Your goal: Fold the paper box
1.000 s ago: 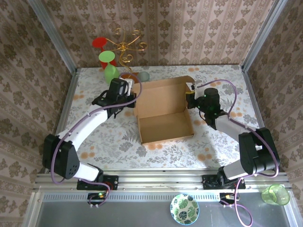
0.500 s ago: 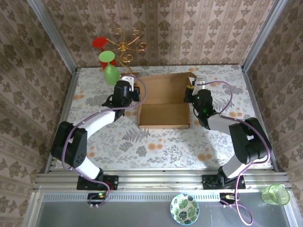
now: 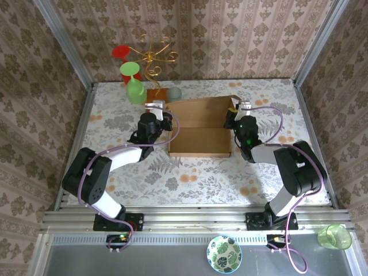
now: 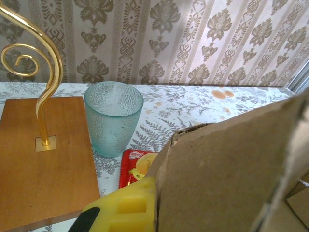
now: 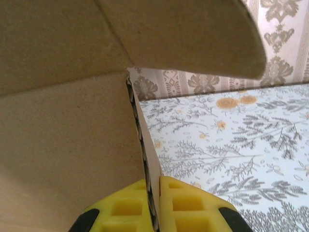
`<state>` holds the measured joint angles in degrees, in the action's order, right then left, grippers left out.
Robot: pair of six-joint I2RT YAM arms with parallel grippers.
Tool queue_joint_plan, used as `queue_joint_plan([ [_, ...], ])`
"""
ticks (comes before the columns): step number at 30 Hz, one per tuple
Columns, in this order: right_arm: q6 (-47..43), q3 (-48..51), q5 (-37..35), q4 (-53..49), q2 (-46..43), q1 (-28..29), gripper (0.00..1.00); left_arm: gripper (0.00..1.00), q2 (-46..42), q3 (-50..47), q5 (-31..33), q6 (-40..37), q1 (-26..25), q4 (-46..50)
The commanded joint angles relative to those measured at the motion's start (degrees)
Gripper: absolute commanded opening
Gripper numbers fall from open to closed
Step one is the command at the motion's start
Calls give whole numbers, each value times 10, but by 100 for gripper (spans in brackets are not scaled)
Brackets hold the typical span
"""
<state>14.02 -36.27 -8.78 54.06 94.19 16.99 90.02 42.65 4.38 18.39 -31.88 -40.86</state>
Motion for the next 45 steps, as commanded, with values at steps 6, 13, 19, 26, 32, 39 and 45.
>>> queue_joint_plan([
  [6,39,28,-15,-40,-35,8,5,0,-31,-49,34,-27,-46,-68],
  [13,72,42,-24,-74,-63,8,17,0,-30,-83,66,-30,-69,-100],
  [19,108,47,-23,-130,-114,8,33,0,-32,-100,86,-44,-84,-108],
  [26,182,52,-11,-212,-175,8,41,0,-22,-110,98,-48,-94,-120],
  [32,220,41,-1,-326,-250,9,50,0,-22,-106,99,-52,-95,-118],
  [39,271,26,49,-463,-331,9,56,0,-18,-101,100,-47,-97,-114],
  [45,299,20,53,-541,-426,20,56,0,-14,-99,105,-45,-99,-114],
])
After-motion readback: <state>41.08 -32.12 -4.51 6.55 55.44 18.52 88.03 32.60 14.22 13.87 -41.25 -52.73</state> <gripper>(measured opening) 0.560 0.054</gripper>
